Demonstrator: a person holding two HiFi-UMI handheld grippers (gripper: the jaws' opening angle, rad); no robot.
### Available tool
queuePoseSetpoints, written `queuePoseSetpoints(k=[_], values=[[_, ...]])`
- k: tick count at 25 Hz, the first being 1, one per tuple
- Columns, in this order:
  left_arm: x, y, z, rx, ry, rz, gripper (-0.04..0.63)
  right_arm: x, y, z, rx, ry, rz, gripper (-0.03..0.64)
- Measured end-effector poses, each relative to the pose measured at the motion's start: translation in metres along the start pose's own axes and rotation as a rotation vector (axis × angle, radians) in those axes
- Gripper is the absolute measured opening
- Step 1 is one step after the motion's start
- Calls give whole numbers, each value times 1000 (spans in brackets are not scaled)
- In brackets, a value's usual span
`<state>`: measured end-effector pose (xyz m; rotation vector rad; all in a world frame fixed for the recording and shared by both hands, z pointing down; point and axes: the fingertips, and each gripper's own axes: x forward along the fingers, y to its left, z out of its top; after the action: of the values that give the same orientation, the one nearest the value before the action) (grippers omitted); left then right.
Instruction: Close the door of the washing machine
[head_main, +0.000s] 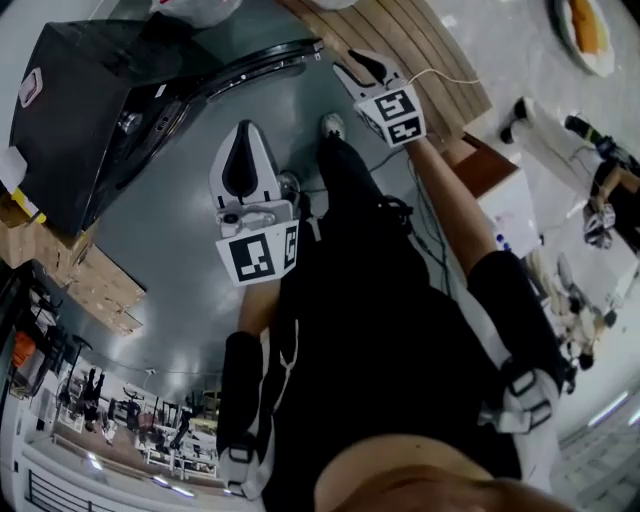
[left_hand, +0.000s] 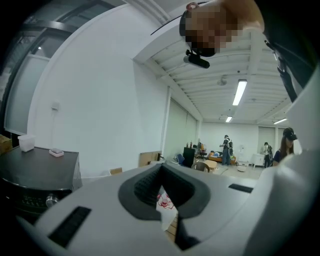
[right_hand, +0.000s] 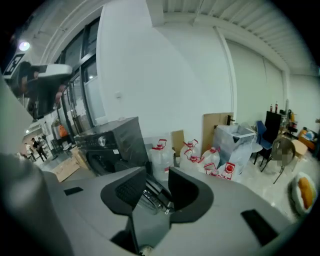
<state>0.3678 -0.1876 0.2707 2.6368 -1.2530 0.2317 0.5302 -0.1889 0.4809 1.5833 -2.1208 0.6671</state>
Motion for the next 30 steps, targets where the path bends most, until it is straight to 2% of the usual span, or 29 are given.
queuePoseSetpoints(k=[4,6,10,16,21,25,30], values=[[21,4,-12,9,-3,21,5,48,-18,-32,-56,86,62,135],[32,0,-28,23,15,33,5,70,-29,-55,-93,131,101,136],[38,7,-45,0,59,59,5,109,-30,-92,-168,247,179,135],[45,14,-62,-50,61,87,5,162,-35,-125,-263,343,226,135],[48,20,-82,-55,74,84,6,199,-40,-160,-370,424,221,135],[53,23,-99,-59,82,85,5,218,-45,-179,-411,453,230,136],[55,25,-112,-62,85,88,5,232,-43,-184,-489,439,262,135]])
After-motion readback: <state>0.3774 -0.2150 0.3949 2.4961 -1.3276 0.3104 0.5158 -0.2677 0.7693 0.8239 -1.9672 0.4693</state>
